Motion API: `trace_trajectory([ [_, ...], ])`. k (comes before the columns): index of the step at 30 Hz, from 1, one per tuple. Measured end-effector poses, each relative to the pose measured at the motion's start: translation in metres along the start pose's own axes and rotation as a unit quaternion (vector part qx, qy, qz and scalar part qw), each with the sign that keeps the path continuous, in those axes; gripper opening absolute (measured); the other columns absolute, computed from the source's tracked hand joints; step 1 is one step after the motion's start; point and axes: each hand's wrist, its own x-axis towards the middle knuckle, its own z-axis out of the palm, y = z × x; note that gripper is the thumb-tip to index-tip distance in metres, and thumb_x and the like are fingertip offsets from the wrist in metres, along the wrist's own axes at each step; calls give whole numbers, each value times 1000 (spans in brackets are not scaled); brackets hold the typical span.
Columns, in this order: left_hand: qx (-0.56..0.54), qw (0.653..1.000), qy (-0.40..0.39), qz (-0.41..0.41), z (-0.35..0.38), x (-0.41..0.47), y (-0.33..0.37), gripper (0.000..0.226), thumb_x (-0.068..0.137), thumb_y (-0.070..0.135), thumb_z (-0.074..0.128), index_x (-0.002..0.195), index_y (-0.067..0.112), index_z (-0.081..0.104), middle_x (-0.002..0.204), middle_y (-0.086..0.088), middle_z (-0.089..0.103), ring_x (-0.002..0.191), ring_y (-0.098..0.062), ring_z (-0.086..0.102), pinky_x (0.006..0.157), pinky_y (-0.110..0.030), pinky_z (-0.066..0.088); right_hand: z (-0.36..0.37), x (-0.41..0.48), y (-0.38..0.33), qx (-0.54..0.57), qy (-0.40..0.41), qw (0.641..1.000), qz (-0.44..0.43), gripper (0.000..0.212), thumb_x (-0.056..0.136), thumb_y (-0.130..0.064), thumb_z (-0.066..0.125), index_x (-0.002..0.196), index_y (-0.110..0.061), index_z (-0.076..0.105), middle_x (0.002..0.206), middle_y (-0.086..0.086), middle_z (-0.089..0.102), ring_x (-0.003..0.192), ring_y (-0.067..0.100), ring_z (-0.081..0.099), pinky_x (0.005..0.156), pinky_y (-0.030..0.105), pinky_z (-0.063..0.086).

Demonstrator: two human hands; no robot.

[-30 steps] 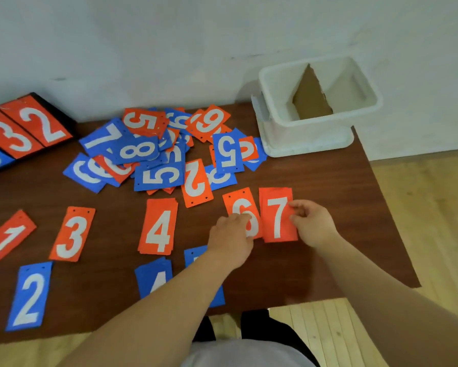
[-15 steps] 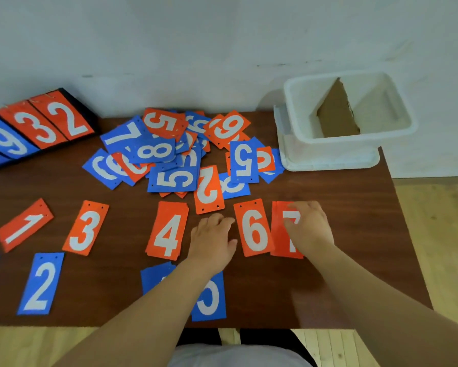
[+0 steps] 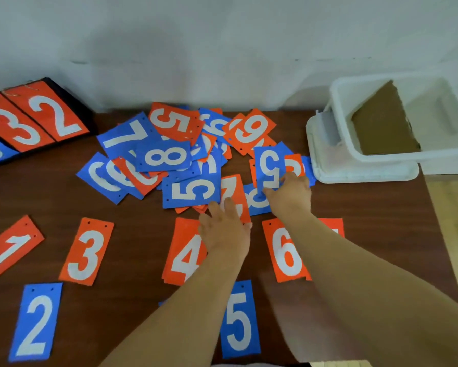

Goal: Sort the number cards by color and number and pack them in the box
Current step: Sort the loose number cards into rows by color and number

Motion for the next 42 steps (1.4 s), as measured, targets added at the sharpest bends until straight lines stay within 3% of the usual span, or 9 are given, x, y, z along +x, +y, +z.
trace_trajectory([
  [6, -91, 995, 1, -36, 7, 0, 4, 86, 87, 52, 74, 152, 34, 20, 150, -14, 26, 134, -32, 41, 105, -42, 44, -2, 13, 1, 50, -29, 997, 43, 51, 85, -30, 81, 126, -19, 54, 124, 11, 51, 85, 24, 63, 70, 32, 55],
  [9, -119, 992, 9, -31, 4, 1, 6, 82, 84, 45, 79, 148, 34, 28, 140, -11, 34, 127, -27, 45, 100, -36, 47, -14, 6, 8, 126, -16, 992, -1, 37, 91, -14, 73, 124, -20, 57, 99, -1, 63, 67, 8, 55, 53, 20, 45],
  [19, -215, 974, 58, 48, -9, -47, 7, 23, 99, 20, 62, 120, 29, 59, 122, 6, 59, 109, -11, 59, 81, -25, 53, -85, -69, 89, 300, -10, 953, -34, 28, 96, -16, 67, 116, -34, 59, 108, -17, 63, 85, 3, 68, 65, 31, 62],
  [24, -275, 957, 22, 85, -49, -101, -17, 33, 96, 17, 66, 112, 45, 59, 111, 13, 58, 91, -12, 64, 62, -16, 45, -129, -104, 125, 327, 14, 942, -68, 29, 94, -25, 73, 113, -37, 55, 102, -24, 63, 93, -1, 66, 66, 24, 56],
  [27, -325, 943, 20, 73, -77, -132, -28, 53, 93, 15, 72, 119, 56, 49, 116, 15, 60, 97, -8, 66, 66, -17, 52, -145, -116, 131, 352, 51, 930, -92, 27, 92, -23, 74, 111, -32, 56, 98, -23, 64, 91, -3, 64, 66, 21, 51],
  [31, -402, 912, 59, 52, -103, -167, -32, 43, 94, 14, 72, 117, 44, 52, 97, 15, 68, 83, 9, 67, 56, -9, 49, -149, -123, 121, 369, 39, 921, -120, 21, 93, -18, 71, 107, -29, 60, 99, -18, 67, 88, -6, 64, 65, 16, 48],
  [36, -389, 916, 45, 86, -120, -193, -38, 12, 97, 27, 67, 93, 37, 69, 97, 10, 71, 89, -11, 69, 70, -25, 54, -147, -146, 97, 321, -38, 923, -211, 27, 94, -18, 69, 110, -39, 61, 93, -11, 68, 75, 3, 61, 57, 14, 41],
  [39, -375, 914, 60, 140, -130, -204, -45, 14, 96, 24, 68, 88, 36, 71, 95, 15, 66, 92, -4, 64, 76, -25, 50, -153, -161, 83, 261, -85, 922, -272, 28, 95, -21, 67, 109, -46, 63, 88, -6, 68, 73, 10, 63, 61, 25, 50],
  [42, -313, 926, 73, 199, -147, -212, -55, 13, 93, 25, 71, 86, 36, 72, 121, 25, 53, 115, 4, 50, 87, -19, 42, -163, -178, 59, 187, -111, 911, -351, 29, 98, -20, 64, 113, -45, 64, 71, -12, 55, 63, 1, 55, 58, 16, 44],
])
